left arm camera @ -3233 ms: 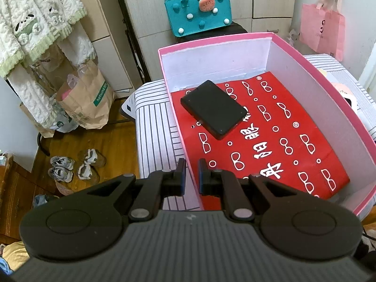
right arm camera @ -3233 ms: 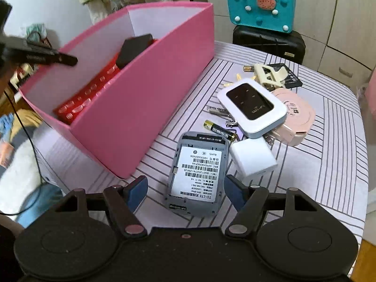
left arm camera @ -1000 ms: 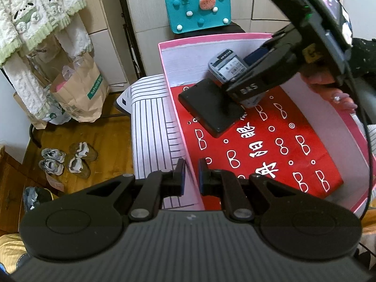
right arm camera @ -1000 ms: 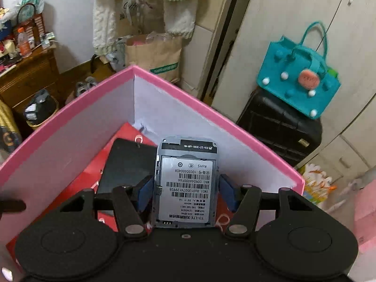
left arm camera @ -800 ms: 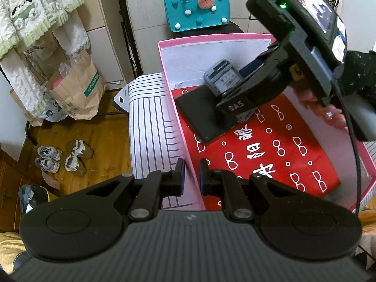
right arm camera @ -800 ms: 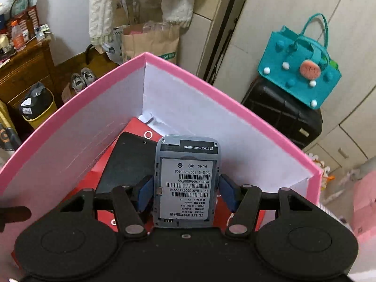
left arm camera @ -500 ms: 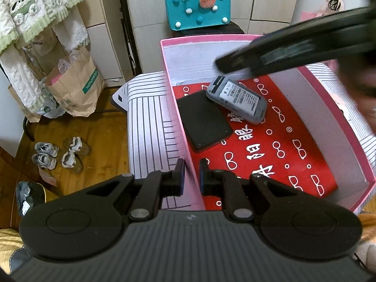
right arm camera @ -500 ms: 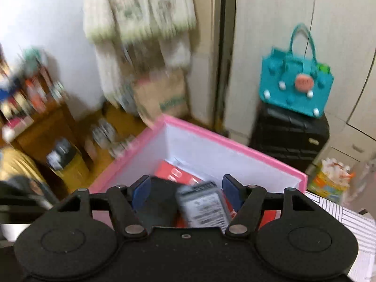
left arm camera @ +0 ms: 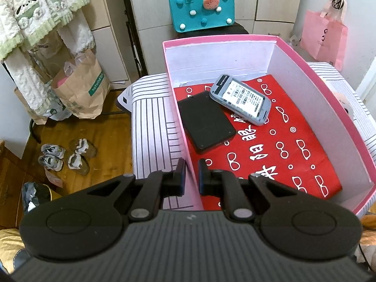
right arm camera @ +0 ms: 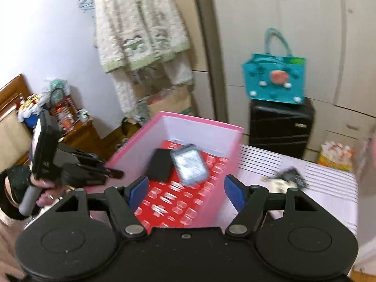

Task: Organize rigid objects
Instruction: 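Lower the grey battery module into the pink box beside the power bank, then grasp the white USB charger with the right gripper, then place the white USB charger into the pink box and release, then grasp the white Wi-Fi router with the right gripper and carry it to the box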

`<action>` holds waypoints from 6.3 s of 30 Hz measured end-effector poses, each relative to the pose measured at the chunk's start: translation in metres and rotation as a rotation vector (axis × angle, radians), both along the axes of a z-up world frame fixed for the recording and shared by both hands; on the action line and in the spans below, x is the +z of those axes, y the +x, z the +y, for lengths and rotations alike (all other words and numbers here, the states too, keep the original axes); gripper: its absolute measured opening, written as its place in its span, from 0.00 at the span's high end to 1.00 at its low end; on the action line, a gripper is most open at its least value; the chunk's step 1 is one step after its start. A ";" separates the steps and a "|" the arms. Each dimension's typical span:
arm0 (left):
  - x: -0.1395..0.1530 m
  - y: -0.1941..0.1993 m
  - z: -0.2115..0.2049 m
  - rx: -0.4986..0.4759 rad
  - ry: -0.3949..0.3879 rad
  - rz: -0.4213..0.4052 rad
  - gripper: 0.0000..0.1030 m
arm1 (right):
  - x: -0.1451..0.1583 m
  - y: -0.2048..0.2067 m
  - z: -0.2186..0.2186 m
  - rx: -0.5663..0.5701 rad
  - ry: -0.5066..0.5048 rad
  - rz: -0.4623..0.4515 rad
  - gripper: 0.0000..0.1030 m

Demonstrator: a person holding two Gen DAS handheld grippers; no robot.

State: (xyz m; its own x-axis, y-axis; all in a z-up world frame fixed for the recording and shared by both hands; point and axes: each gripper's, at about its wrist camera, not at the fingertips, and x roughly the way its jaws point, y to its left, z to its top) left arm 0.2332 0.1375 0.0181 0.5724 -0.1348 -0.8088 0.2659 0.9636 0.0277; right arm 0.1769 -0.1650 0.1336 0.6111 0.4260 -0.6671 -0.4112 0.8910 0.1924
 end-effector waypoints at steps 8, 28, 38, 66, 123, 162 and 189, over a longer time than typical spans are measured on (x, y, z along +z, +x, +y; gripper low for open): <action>0.001 -0.003 -0.002 0.011 0.014 -0.009 0.92 | -0.059 -0.012 -0.087 -0.130 0.031 0.067 0.27; 0.007 -0.004 0.000 0.029 0.003 -0.017 0.92 | -0.165 -0.017 -0.077 0.066 -0.164 0.032 0.28; 0.008 -0.002 -0.002 0.004 0.034 -0.006 0.92 | -0.167 0.001 -0.065 0.057 -0.207 0.081 0.50; 0.025 0.027 -0.003 -0.034 0.056 0.179 0.92 | -0.022 0.030 -0.024 0.167 -0.022 0.029 0.52; 0.017 0.024 0.003 -0.005 -0.014 0.069 0.91 | -0.046 0.055 -0.028 0.160 -0.100 0.083 0.42; 0.011 0.028 0.007 0.097 -0.071 0.072 0.92 | -0.154 0.046 -0.008 0.228 -0.497 -0.150 0.38; 0.009 0.032 0.011 0.135 -0.117 0.036 0.92 | -0.042 0.065 0.036 0.360 -0.023 -0.018 0.38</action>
